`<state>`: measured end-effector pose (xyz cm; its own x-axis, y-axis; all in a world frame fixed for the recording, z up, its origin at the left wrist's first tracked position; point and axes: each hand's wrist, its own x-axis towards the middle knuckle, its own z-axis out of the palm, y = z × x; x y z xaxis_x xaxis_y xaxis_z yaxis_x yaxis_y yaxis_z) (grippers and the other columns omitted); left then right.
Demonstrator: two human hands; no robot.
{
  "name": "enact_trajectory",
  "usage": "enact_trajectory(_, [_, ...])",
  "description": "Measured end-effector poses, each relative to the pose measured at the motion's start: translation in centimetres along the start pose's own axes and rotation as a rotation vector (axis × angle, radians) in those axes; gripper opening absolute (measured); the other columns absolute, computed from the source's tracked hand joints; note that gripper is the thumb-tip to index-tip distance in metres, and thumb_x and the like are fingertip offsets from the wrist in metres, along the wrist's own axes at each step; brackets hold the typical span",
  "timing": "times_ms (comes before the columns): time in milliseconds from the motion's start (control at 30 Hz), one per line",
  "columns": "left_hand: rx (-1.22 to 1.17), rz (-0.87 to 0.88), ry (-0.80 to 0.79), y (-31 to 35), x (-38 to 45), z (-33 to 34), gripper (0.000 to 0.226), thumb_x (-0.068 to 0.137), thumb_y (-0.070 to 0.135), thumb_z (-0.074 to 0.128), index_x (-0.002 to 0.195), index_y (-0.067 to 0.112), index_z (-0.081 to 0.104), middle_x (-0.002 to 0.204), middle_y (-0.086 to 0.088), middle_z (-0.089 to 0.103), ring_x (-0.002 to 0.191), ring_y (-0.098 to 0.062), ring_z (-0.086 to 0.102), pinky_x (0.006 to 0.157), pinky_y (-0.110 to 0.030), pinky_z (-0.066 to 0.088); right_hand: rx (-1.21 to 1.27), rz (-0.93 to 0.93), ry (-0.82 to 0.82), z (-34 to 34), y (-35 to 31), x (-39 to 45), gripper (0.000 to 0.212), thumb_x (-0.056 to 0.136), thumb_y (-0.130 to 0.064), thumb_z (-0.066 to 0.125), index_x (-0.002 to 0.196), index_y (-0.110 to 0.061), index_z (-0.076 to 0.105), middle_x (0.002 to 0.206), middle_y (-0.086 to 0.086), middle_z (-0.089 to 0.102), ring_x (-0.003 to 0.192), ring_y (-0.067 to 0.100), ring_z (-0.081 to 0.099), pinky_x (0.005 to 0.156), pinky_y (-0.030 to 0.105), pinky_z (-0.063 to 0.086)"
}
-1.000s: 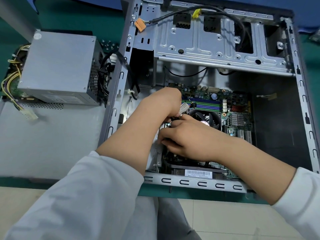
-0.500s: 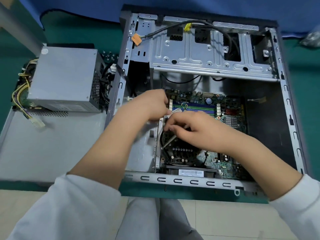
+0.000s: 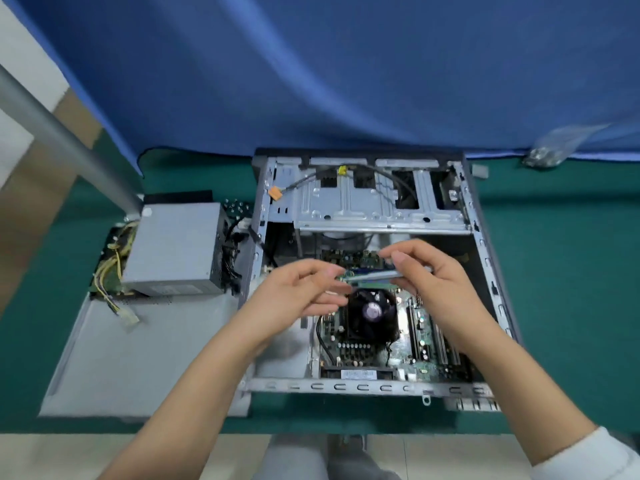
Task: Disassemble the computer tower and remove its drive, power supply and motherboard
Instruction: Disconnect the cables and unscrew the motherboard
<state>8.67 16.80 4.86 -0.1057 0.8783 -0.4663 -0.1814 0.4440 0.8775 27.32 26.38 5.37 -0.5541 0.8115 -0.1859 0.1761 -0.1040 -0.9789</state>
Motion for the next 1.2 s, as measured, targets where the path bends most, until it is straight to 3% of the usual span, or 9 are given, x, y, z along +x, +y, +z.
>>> enact_trajectory(100, [-0.137,0.022,0.029,1.8,-1.0,-0.3,0.030,0.080,0.031,0.064,0.103,0.012,0.068,0.095,-0.008,0.073,0.090,-0.020,0.071,0.071,-0.018,0.055,0.016,-0.021,0.004,0.7,-1.9,0.3,0.023,0.095,-0.018,0.053,0.086,-0.028,0.072,0.090,0.005,0.060,0.070,0.002,0.052,0.075,0.016,0.051])
enact_trajectory(267, [-0.251,0.083,0.119,4.5,-2.2,-1.5,0.032,0.072,0.026,0.070,0.097,0.005,0.069,0.092,-0.013,0.073,0.086,-0.020,0.071,0.065,-0.016,0.054,0.030,-0.069,-0.020,2.2,-5.1,1.7,0.020,0.094,-0.020,0.055,0.087,-0.027,0.071,0.071,-0.020,0.059,0.067,-0.006,0.054,0.069,0.009,0.047])
enact_trajectory(367, [-0.336,0.105,0.180,5.4,-2.6,-2.2,0.036,0.068,0.025,0.071,0.095,0.002,0.066,0.089,-0.014,0.073,0.079,-0.019,0.072,0.061,-0.016,0.054,0.058,-0.061,-0.036,3.1,-6.6,2.4,0.011,0.089,-0.032,0.060,0.084,-0.028,0.070,0.064,-0.010,0.054,0.060,0.006,0.049,0.064,0.013,0.042])
enact_trajectory(500, [-0.355,0.110,0.239,5.9,-2.9,-3.5,0.034,0.066,0.024,0.071,0.092,0.002,0.067,0.085,-0.013,0.073,0.070,-0.015,0.071,0.058,-0.016,0.054,0.265,0.002,-0.139,5.3,-7.7,3.8,0.030,0.075,-0.041,0.061,0.078,-0.011,0.063,0.050,-0.003,0.043,0.053,0.014,0.039,0.059,0.023,0.034])
enact_trajectory(767, [-0.467,0.072,0.257,4.3,-2.3,-8.3,0.036,0.068,0.015,0.072,0.100,0.000,0.067,0.096,-0.017,0.072,0.088,-0.023,0.071,0.065,-0.017,0.055,0.254,0.081,-0.195,9.2,-6.7,7.0,0.029,0.077,-0.043,0.059,0.075,-0.015,0.067,0.051,-0.002,0.043,0.053,0.015,0.039,0.057,0.028,0.030])
enact_trajectory(967, [-0.318,0.021,0.341,3.5,0.0,-11.3,0.021,0.082,0.015,0.069,0.099,0.004,0.068,0.091,-0.011,0.074,0.086,-0.021,0.072,0.064,-0.017,0.054,0.249,0.077,-0.210,10.0,-5.0,10.7,0.032,0.084,-0.046,0.053,0.079,-0.018,0.068,0.056,-0.004,0.045,0.055,0.012,0.041,0.057,0.025,0.033])
enact_trajectory(1033, [-0.151,0.014,0.419,3.5,1.2,-13.1,0.016,0.086,0.018,0.067,0.099,0.008,0.069,0.087,-0.003,0.075,0.084,-0.016,0.072,0.064,-0.017,0.054,0.059,-0.038,-0.080,9.0,-4.4,12.9,0.028,0.091,-0.046,0.047,0.082,-0.028,0.067,0.063,-0.006,0.051,0.060,0.010,0.045,0.060,0.023,0.038])
enact_trajectory(1100, [0.136,0.021,0.538,3.8,2.8,-15.2,0.009,0.086,0.021,0.066,0.092,0.017,0.071,0.083,0.005,0.074,0.083,-0.012,0.070,0.064,-0.017,0.053,-0.345,-0.186,0.056,7.9,-3.3,15.4,0.021,0.095,-0.041,0.046,0.086,-0.033,0.063,0.077,-0.013,0.054,0.078,0.009,0.048,0.070,0.023,0.038])
enact_trajectory(1200, [0.597,0.085,0.688,4.3,5.9,-18.2,0.008,0.085,0.025,0.067,0.084,0.022,0.074,0.086,0.010,0.072,0.083,-0.005,0.064,0.072,-0.016,0.044,-0.960,-0.247,0.062,7.5,-0.2,17.9,0.026,0.097,-0.040,0.041,0.102,-0.021,0.058,0.100,-0.007,0.051,0.097,0.014,0.038,0.086,0.032,0.034])
